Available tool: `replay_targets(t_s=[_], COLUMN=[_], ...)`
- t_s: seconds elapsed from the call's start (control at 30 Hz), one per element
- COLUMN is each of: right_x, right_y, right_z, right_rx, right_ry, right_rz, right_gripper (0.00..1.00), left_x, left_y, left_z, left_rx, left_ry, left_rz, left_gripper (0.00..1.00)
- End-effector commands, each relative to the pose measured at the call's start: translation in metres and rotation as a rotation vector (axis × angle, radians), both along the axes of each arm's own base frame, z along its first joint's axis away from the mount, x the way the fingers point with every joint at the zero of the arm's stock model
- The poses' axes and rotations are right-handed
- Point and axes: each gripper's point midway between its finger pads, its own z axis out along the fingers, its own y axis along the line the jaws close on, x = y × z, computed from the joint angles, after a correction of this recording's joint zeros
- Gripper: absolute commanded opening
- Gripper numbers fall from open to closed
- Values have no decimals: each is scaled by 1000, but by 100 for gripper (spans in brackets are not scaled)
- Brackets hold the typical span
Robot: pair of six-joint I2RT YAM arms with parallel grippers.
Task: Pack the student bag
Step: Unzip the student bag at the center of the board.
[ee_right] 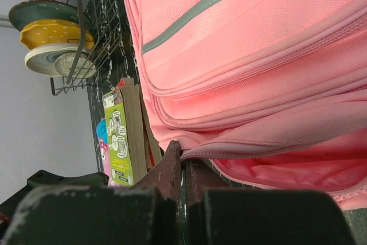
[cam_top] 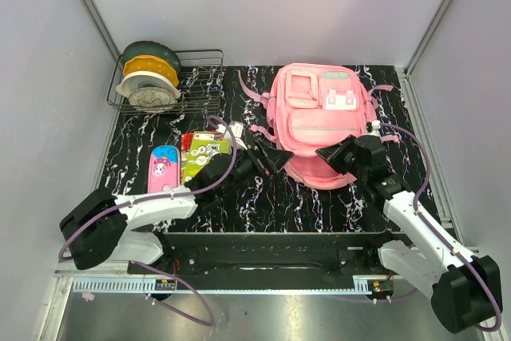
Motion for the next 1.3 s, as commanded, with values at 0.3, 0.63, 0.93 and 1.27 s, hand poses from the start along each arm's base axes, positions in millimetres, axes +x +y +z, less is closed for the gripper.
replay_targets(t_s=[0.3, 0.63, 0.93, 1.27], right_x=[-1, -14, -37, -50], right_y=[2, 14, 19, 16], right_z=[34, 53, 54, 47], right_rx=[9, -52, -23, -14], right_ry=[-132, -192, -190, -180], right_rz=[38, 188, 262, 262], right_gripper=[0, 0, 0, 4], left_x=[3, 10, 35, 47], left_y=[-27, -51, -61, -55], left_z=[4, -19, -24, -30], left_rx=[-197, -260, -268, -223], left_ry=[103, 154, 151, 145], left_rz=[-51, -95, -57, -41], left_gripper=[99, 99, 96, 34])
